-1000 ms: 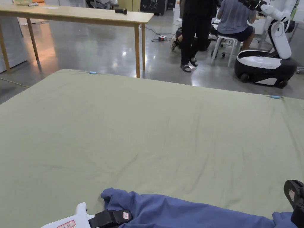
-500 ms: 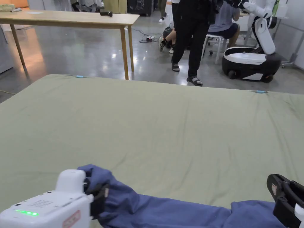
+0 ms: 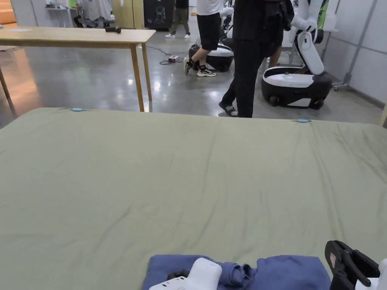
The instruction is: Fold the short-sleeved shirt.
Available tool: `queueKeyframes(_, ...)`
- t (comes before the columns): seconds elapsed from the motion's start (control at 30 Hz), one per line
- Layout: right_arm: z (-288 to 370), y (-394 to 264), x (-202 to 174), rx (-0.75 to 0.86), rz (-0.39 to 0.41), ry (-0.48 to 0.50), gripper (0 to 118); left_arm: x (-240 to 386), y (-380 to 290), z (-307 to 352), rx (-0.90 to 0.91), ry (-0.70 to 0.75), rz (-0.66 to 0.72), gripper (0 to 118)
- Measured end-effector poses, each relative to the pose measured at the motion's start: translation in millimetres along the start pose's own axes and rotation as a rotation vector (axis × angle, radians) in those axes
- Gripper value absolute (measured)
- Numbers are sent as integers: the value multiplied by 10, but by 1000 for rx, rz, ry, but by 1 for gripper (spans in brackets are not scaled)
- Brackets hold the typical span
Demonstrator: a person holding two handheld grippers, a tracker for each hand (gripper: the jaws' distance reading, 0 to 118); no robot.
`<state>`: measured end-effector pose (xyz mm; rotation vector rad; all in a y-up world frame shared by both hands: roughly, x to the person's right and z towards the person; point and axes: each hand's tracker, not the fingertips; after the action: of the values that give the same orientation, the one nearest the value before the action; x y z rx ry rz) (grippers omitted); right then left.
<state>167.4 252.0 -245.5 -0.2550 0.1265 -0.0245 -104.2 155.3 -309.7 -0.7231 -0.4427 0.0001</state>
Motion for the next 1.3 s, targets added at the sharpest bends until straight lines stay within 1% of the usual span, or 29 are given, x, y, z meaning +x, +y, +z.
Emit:
queueKeyframes(0.07, 7, 1, 34, 5, -3, 1, 8, -79, 94, 217, 53, -12, 26, 112)
queueKeyframes(0.13, 4, 1, 59, 7, -17, 9, 8, -260, 194, 445, 141, 22, 96, 113)
queueKeyframes(0.17, 2, -4, 69, 8, -31, 15, 8, -403, 233, 489, 152, 52, 161, 112)
queueKeyframes(0.2, 3, -16, 68, 9, -47, 21, 8, -558, 250, 494, 117, 52, 233, 111)
queueKeyframes(0.23, 0, -23, 68, 7, -54, 24, 8, -662, 245, 477, 96, 49, 286, 102)
queueKeyframes(0.27, -6, -33, 68, 3, -61, 27, 8, -725, 244, 425, 78, 28, 318, 72)
queueKeyframes(0.3, -10, -48, 68, 2, -65, 28, 8, -748, 224, 353, 35, 21, 341, 35)
queueKeyframes(0.33, -12, -65, 64, -1, -66, 30, 8, -721, 186, 269, -1, 21, 319, 7)
queueKeyframes(0.37, -14, -75, 62, -4, -66, 30, 8, -672, 142, 209, 0, -10, 302, 8)
queueKeyframes(0.43, -21, -93, 72, -8, -67, 29, 8, -467, 67, 36, -52, -87, 309, 8)
queueKeyframes(0.5, -35, -106, 95, -14, -75, 25, 8, -279, 0, -150, -59, -188, 320, 8)
queueKeyframes(0.6, -40, -108, 117, -22, -75, 18, 8, -33, -32, -442, -66, -159, 309, 8)
queueKeyframes(0.67, -39, -107, 127, -25, -67, 12, 8, 57, 6, -490, -43, -145, 305, 8)
queueKeyframes(0.77, -57, -99, 141, -31, -66, 9, 8, 37, 74, -331, 0, -170, 319, 8)
queueKeyframes(0.83, -81, -95, 130, -33, -68, 12, 8, -57, 71, -177, 19, -138, 314, 8)
queueKeyframes(0.9, -107, -93, 91, -35, -73, 23, 8, -250, 46, 24, 65, -112, 363, 8)
queueKeyframes(0.93, -116, -94, 63, -36, -71, 27, 8, -358, 23, 143, 89, -105, 390, 8)
queueKeyframes(1.0, -133, -96, -4, -38, -67, 42, 8, -608, -21, 413, 156, -57, 437, 25)
queueKeyframes(1.03, -143, -95, -40, -40, -66, 51, 8, -754, -46, 533, 177, -31, 469, 25)
queueKeyframes(1.07, -153, -93, -68, -42, -65, 58, 8, -896, -68, 586, 163, -29, 503, 62)
queueKeyframes(1.1, -171, -88, -108, -44, -66, 66, 8, -1066, -123, 637, 145, -34, 553, 105)
queueKeyframes(1.13, -181, -85, -131, -45, -65, 70, 8, -1181, -207, 701, 151, -44, 574, 118)
queueKeyframes(1.17, -192, -79, -164, -45, -64, 75, 8, -1343, -218, 706, 159, -22, 619, 118)
queueKeyframes(1.2, -200, -66, -200, -45, -64, 79, 8, -1463, -268, 683, 119, -30, 662, 118)
queueKeyframes(1.27, -201, -36, -263, -40, -68, 88, 8, -1676, -376, 599, 50, -81, 722, 118)
queueKeyframes(1.3, -197, -16, -295, -36, -71, 91, 8, -1797, -452, 519, 23, -139, 771, 118)
